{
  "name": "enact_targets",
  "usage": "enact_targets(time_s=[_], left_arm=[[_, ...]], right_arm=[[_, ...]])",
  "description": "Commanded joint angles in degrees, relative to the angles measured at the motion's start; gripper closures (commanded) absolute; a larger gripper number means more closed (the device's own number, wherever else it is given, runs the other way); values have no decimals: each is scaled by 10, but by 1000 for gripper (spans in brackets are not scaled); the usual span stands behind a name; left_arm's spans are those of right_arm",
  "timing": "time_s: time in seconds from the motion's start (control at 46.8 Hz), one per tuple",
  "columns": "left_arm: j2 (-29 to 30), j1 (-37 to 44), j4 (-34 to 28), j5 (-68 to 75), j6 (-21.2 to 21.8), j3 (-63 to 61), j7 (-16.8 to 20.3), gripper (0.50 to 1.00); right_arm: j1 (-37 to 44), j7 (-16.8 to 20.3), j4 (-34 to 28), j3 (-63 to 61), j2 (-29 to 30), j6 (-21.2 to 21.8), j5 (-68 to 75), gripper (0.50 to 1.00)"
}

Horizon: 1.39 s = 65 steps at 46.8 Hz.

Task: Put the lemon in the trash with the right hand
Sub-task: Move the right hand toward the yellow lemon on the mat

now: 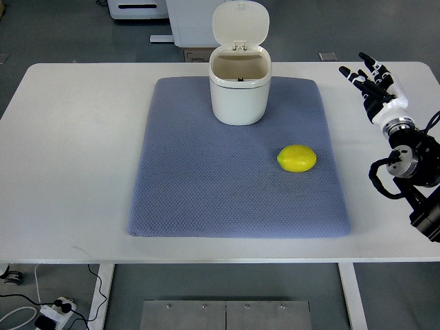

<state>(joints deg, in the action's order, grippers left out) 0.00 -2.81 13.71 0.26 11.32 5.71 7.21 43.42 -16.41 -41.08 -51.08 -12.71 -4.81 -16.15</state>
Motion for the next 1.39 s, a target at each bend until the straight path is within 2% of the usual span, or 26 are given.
enact_targets(time_s=[0.0, 0.15, 0.364, 0.535, 0.77, 1.048, 1.369], left_arm=[[0, 0, 0, 0, 0, 0, 0, 500], [0, 0, 0, 0, 0, 0, 0, 500], [0, 0, 0, 0, 0, 0, 0, 500], [0, 0, 0, 0, 0, 0, 0, 500], [0, 0, 0, 0, 0, 0, 0, 500], [0, 0, 0, 0, 0, 0, 0, 500], [0, 0, 0, 0, 0, 0, 0, 500]], right_arm=[[-1, 1, -5, 8, -3, 7, -5, 500], [-4, -8, -30, 76, -45, 45, -20, 500], [-1, -35, -95, 142, -88, 44, -47, 505], [2, -49, -98, 183, -110, 45, -81, 505], [14, -100, -112, 272, -140, 45, -104, 505], [9, -100, -211, 315, -184, 44, -104, 511], [-24, -107, -216, 336, -176, 44, -107, 511]])
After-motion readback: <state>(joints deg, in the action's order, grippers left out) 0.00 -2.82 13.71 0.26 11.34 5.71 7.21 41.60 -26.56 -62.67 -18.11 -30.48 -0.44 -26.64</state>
